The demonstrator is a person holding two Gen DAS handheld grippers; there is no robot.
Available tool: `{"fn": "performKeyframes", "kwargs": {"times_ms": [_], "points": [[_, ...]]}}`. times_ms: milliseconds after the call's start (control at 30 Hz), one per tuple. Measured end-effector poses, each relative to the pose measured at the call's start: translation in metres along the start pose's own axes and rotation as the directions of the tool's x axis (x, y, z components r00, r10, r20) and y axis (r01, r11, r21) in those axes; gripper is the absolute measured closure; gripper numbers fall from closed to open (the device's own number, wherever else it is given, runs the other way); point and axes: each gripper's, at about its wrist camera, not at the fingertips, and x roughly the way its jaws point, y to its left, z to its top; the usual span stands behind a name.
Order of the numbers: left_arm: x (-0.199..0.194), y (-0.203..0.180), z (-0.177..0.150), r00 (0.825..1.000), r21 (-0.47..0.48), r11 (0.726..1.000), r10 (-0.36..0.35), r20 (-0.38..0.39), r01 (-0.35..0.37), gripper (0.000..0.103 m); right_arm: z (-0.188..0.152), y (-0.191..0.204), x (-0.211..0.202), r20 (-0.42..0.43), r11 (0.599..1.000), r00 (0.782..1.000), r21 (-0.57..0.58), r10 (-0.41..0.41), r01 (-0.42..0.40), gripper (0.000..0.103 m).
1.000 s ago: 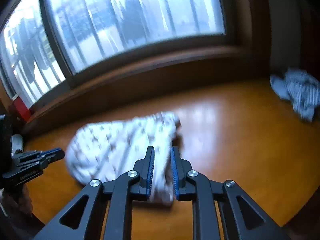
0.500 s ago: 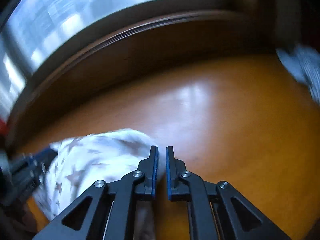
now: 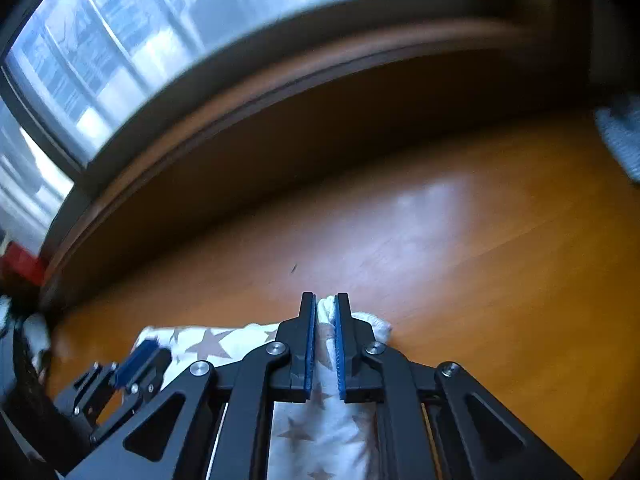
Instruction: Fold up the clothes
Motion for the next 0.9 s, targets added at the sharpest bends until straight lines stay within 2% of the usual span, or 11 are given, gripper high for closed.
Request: {"fn": "performKeyframes", "kwargs": {"times_ms": [167, 233, 333, 467, 533, 567, 633, 700, 767, 833, 900], "points": [[0.003, 0.004, -0.001, 1.0, -0.027, 1.0, -0.003, 0.0, 0.003, 0.084, -0.014, -0.027, 0.012, -0.01, 0.982, 0.987, 0.102, -0.159, 0.159, 0.103], [0.003, 0.006, -0.001, 1.0, -0.031, 1.0, -0.001, -0.001, 0.001, 0.084, -0.018, -0.036, 0.007, 0.014, 0.975, 0.981, 0.112, -0.193, 0.19, 0.103], [0.001, 0.009, 0.0, 1.0, -0.014, 1.0, 0.0, -0.001, 0.0, 0.084, -0.021, -0.043, -0.022, 0.082, 0.987, 0.99, 0.123, -0.115, 0.104, 0.102], [0.0, 0.003, 0.002, 1.0, 0.022, 0.999, 0.028, 0.009, -0.028, 0.083, -0.028, -0.013, -0.057, 0.156, 0.999, 0.987, 0.019, 0.039, -0.042, 0.1], [0.0, 0.004, 0.002, 0.999, 0.016, 0.999, 0.038, 0.016, -0.038, 0.079, -0.036, 0.014, -0.055, 0.131, 0.994, 0.989, -0.094, 0.066, -0.053, 0.089], [0.003, 0.003, 0.003, 0.999, 0.018, 0.999, 0.042, 0.018, -0.042, 0.077, -0.042, 0.021, -0.048, 0.111, 0.991, 0.992, -0.127, 0.056, -0.042, 0.088], [0.011, -0.002, 0.004, 0.998, 0.028, 0.998, 0.051, 0.021, -0.051, 0.07, -0.052, 0.032, -0.035, 0.074, 0.983, 0.997, -0.185, 0.032, -0.018, 0.089], [0.011, 0.0, 0.006, 0.998, 0.03, 0.997, 0.067, 0.014, -0.068, 0.045, -0.058, 0.015, -0.027, 0.06, 0.989, 0.998, -0.143, -0.027, 0.036, 0.09], [0.001, 0.02, 0.006, 1.0, -0.028, 1.0, 0.0, -0.01, -0.001, 0.044, -0.062, 0.004, -0.033, 0.062, 0.992, 0.997, -0.114, -0.05, 0.056, 0.09], [-0.016, 0.041, 0.002, 0.996, -0.088, 0.992, -0.089, -0.024, 0.087, 0.044, -0.071, 0.01, -0.059, 0.109, 0.983, 0.993, -0.172, -0.046, 0.064, 0.087], [-0.035, 0.054, -0.013, 0.991, -0.093, 0.988, -0.129, -0.023, 0.126, 0.044, -0.077, 0.017, -0.077, 0.131, 0.965, 0.991, -0.261, 0.003, 0.032, 0.085]]}}
